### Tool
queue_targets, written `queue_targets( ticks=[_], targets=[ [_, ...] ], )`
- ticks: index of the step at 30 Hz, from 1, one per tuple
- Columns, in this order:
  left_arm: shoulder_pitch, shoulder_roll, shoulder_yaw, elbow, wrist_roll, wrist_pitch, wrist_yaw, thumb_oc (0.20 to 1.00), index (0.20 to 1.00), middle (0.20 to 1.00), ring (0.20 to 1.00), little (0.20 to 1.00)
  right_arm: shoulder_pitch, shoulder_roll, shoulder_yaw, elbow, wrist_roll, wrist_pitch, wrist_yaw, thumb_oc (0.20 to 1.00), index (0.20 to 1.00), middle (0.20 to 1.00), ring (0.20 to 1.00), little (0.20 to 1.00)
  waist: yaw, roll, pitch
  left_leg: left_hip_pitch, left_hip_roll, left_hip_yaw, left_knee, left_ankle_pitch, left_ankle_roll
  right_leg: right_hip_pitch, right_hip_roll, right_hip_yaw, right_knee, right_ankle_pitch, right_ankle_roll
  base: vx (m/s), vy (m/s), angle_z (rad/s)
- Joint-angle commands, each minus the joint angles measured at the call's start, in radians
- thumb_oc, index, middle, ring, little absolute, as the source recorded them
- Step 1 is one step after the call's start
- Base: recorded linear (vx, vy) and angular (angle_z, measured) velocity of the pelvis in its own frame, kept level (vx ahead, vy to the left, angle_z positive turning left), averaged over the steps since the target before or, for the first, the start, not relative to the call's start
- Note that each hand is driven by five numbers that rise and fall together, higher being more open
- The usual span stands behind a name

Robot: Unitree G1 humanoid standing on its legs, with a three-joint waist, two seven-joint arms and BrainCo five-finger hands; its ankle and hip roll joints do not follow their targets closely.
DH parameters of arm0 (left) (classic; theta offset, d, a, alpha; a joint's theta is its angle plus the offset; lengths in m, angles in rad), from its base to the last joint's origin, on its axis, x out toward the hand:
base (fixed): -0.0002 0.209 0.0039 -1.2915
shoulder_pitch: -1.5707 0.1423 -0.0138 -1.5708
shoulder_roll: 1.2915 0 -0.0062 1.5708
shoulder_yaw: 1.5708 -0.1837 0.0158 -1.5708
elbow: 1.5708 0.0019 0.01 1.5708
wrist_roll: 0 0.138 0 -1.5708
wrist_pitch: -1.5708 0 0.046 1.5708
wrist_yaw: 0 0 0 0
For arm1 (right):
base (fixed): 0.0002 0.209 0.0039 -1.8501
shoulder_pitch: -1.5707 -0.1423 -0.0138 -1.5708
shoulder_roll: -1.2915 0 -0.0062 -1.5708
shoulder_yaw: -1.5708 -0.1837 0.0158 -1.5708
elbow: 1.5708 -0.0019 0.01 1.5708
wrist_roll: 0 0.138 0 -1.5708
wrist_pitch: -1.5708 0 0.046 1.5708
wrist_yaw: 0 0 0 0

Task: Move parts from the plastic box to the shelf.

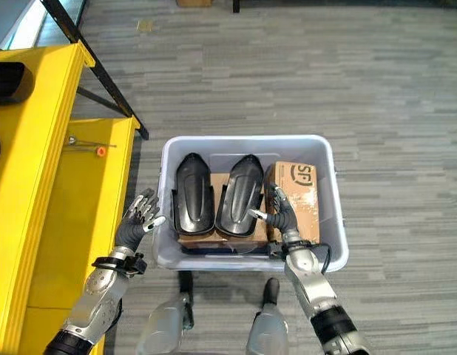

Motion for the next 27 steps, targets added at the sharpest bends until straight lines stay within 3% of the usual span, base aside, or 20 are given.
queue_targets(
  ticks=[1, 10, 27],
  targets=[
    [0.0, 0.049, -0.012, -0.07, -0.013, -0.064, 0.03, 1.0, 1.0, 1.0, 1.0, 1.0, -0.008, 0.042, -0.007, -0.024, 0.043, -0.045, -0.034, 1.0, 1.0, 1.0, 1.0, 1.0, 0.012, -0.049, -0.037, -0.069, 0.085, -0.03, 0.124, -0.011, -0.045, -0.017, -0.142, 0.02, 0.034, 0.102, 0.061, -0.06, 0.021, -0.01],
    [-0.056, 0.049, -0.066, -0.063, -0.017, -0.06, 0.057, 1.0, 1.0, 1.0, 1.0, 1.0, -0.065, 0.125, 0.061, 0.068, 0.165, -0.043, -0.04, 1.0, 1.0, 1.0, 1.0, 1.0, 0.033, -0.035, 0.011, -0.132, 0.072, -0.037, 0.164, -0.019, -0.04, -0.051, -0.161, 0.016, 0.028, 0.125, 0.06, -0.03, 0.02, 0.0],
    [-0.065, 0.056, -0.072, -0.054, 0.005, -0.068, 0.097, 1.0, 1.0, 1.0, 1.0, 1.0, -0.021, 0.11, 0.052, 0.025, 0.097, -0.044, -0.09, 1.0, 1.0, 1.0, 1.0, 1.0, 0.02, -0.047, 0.034, -0.169, 0.072, -0.041, 0.177, -0.015, -0.04, -0.079, -0.162, 0.019, 0.031, 0.129, 0.055, 0.0, 0.003, 0.01]
  ],
)
